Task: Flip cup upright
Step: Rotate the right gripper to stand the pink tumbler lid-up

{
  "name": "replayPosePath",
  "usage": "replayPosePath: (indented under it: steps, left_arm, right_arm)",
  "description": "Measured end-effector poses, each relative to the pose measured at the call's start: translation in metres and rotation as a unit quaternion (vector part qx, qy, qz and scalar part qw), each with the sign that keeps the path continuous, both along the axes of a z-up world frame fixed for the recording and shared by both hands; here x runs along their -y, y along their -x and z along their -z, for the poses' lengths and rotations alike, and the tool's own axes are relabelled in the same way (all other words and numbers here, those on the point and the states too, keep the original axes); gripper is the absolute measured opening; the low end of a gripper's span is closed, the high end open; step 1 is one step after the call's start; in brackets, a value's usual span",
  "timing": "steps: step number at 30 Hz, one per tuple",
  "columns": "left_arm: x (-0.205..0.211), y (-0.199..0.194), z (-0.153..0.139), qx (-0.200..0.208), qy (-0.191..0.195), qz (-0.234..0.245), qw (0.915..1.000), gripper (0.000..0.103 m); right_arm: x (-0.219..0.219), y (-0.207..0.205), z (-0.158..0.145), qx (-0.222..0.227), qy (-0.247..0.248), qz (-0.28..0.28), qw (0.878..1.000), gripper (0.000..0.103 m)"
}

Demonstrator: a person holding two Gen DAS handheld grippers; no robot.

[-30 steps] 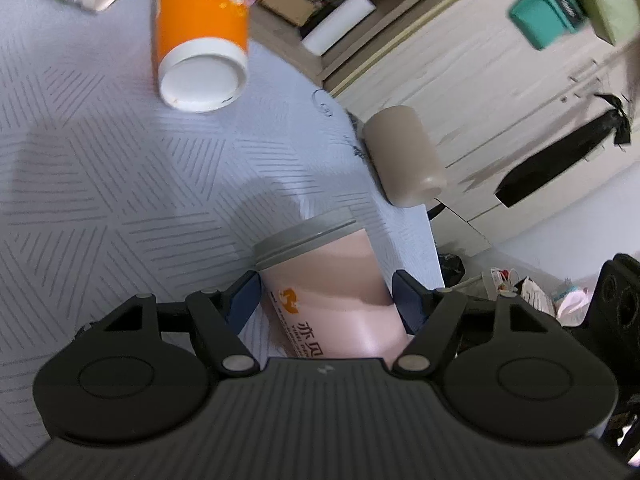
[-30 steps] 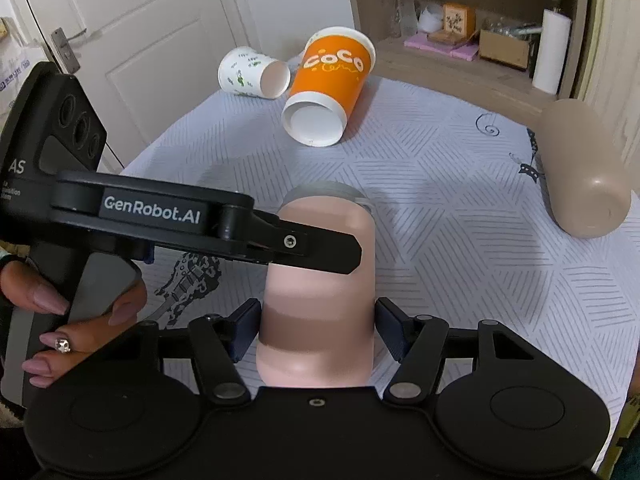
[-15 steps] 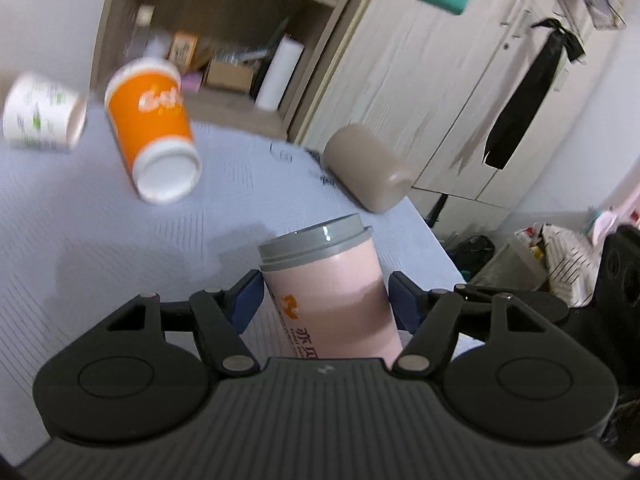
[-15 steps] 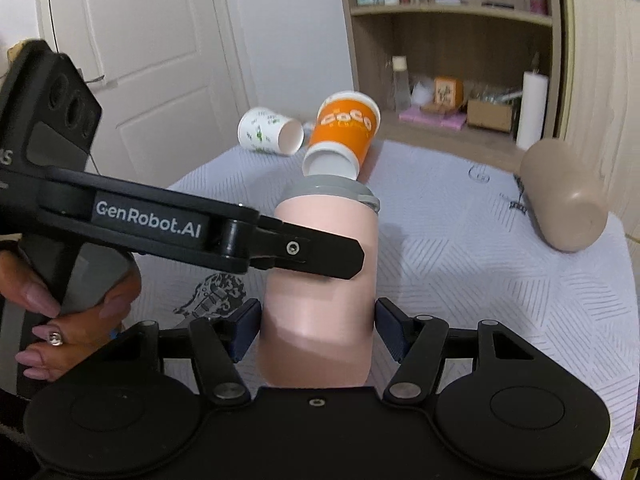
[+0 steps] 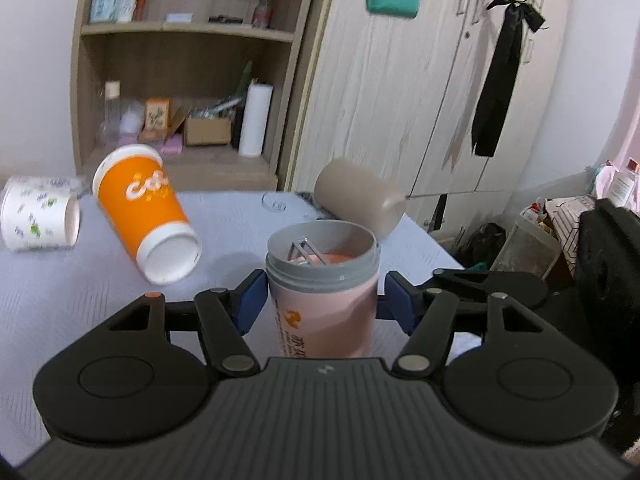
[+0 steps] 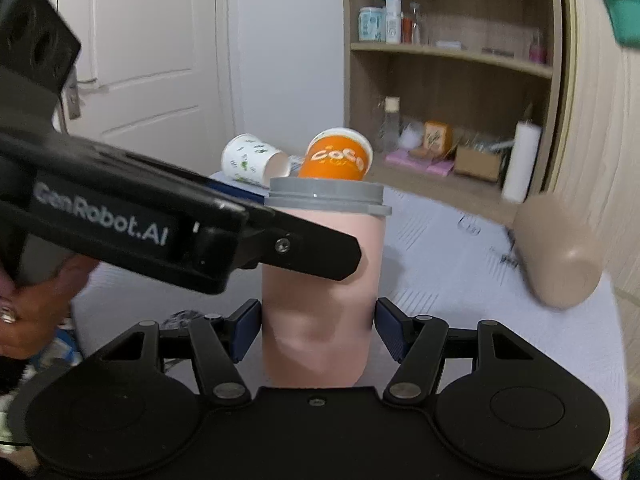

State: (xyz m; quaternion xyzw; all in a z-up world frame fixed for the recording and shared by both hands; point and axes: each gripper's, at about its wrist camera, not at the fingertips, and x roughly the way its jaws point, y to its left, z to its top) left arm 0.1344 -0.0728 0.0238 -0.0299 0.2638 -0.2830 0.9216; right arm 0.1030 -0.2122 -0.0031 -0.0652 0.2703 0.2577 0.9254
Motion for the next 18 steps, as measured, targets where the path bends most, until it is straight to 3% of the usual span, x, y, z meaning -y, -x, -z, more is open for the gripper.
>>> replayPosePath:
  steps: [13, 18]
  left_arm:
    - [0.0, -0.016, -0.002, 0.016, 0.037, 0.018, 0.999, 0.063]
    - [-0.011, -0.037, 0.002, -0.007, 0.084, 0.013, 0.9964, 0.063]
  right_arm:
    - [-0.005, -0.028, 0.008, 0.033, 0.004, 0.05, 0.998, 0.068]
    - [-0.001, -0.032, 0.006, 0.035, 0.004, 0.05, 0.998, 0.068]
